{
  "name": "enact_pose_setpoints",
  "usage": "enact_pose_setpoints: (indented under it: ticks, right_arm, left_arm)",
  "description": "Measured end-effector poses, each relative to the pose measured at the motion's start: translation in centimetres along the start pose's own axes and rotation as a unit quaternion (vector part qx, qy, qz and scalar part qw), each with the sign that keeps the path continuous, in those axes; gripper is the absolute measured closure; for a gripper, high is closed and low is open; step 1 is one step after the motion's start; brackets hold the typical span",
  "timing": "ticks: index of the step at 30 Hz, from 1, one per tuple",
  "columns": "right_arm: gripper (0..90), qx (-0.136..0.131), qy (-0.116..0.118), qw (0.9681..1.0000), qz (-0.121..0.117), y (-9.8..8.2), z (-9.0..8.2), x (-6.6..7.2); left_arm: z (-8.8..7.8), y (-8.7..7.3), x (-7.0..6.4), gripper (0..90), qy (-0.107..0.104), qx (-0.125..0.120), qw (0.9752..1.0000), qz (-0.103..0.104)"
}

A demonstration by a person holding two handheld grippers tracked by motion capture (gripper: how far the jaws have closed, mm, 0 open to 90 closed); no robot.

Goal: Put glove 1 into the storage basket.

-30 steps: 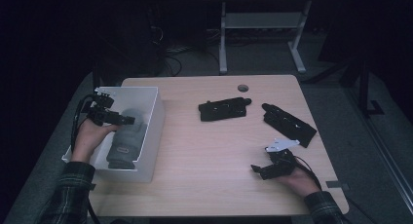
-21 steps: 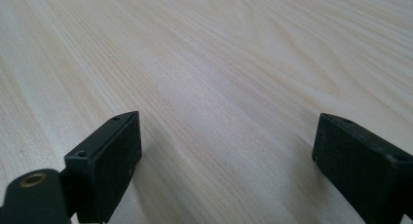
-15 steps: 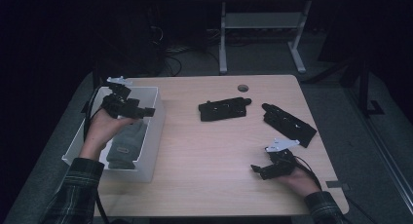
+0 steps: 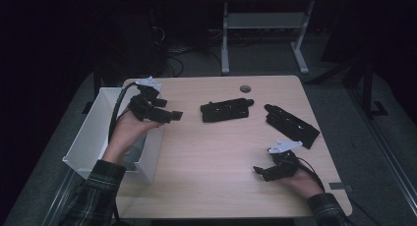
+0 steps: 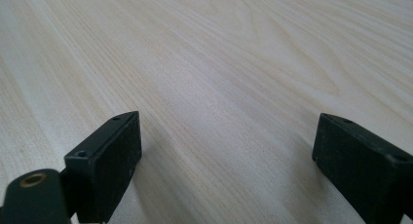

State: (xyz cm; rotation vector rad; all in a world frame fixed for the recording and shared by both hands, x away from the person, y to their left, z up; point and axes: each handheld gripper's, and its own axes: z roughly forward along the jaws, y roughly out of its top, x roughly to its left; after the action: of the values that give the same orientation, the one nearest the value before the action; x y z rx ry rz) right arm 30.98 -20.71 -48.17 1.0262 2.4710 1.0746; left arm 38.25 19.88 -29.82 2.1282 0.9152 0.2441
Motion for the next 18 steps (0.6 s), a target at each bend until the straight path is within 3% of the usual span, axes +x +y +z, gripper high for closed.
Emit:
enact_pose_setpoints:
  ticks: [10,18]
  right_arm:
    - [10.6,0.0,0.0,1.0,0.0,0.0,0.0,0.0]
    - [10.6,0.0,0.0,1.0,0.0,0.0,0.0,0.0]
  left_arm:
    - [4.2,-0.2,-4.4,17.2,-0.035,0.006,0.9987,0.036]
    - [7.2,-2.0,-6.3,16.7,-0.05,0.025,0.9968,0.057]
